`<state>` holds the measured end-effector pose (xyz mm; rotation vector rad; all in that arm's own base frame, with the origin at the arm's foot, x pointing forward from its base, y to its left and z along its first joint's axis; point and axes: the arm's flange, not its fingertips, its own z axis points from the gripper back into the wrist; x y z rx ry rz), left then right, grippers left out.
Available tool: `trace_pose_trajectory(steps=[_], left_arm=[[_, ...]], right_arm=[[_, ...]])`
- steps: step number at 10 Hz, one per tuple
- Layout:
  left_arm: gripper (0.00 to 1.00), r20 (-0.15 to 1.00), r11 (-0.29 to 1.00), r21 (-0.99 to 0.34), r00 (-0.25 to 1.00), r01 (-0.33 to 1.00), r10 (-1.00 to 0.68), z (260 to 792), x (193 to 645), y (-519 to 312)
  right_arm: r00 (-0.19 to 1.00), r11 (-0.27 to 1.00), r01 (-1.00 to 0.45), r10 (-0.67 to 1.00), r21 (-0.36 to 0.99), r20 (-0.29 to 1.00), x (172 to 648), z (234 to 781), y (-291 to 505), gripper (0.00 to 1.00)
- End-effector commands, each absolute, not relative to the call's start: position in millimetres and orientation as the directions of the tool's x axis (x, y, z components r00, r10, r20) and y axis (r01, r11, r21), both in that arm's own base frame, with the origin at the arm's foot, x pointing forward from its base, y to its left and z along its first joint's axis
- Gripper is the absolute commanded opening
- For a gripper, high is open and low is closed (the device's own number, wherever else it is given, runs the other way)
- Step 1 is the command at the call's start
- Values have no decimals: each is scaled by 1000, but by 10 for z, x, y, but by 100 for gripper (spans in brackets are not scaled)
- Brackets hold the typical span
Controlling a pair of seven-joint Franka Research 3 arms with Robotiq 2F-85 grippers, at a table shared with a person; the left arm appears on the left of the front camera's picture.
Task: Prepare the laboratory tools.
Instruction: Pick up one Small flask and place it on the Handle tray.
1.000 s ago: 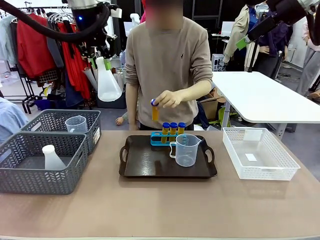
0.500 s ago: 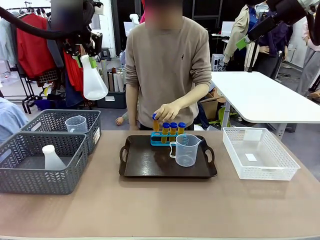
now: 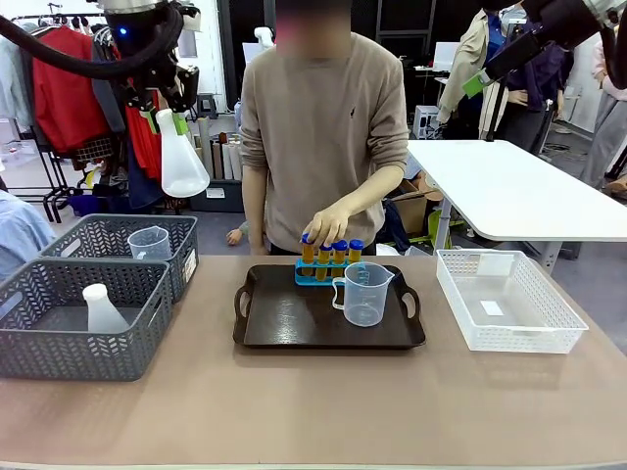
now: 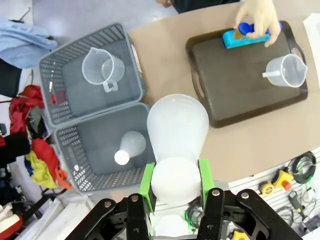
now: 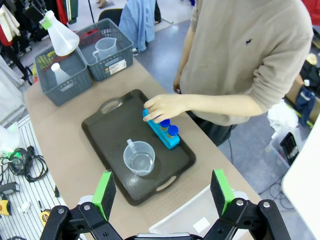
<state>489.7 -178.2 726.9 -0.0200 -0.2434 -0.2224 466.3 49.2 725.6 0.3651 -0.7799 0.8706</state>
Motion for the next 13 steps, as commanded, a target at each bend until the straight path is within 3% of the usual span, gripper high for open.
trace_pose_trajectory(steps=[1, 7, 13], left_arm=[[0, 245, 976, 8, 946, 218, -213, 7288, 4877, -1763], [0, 231, 968, 10, 941, 251, -246, 7239, 4918, -1859], [0, 175, 929, 36, 913, 369, -369, 6539, 5226, -2891]], right_arm=[[394, 605, -796, 541, -18, 743, 4646, 7257, 497, 100], [394, 605, -796, 541, -18, 743, 4646, 7257, 497, 100], [394, 605, -796, 541, -18, 743, 4646, 7257, 497, 100]])
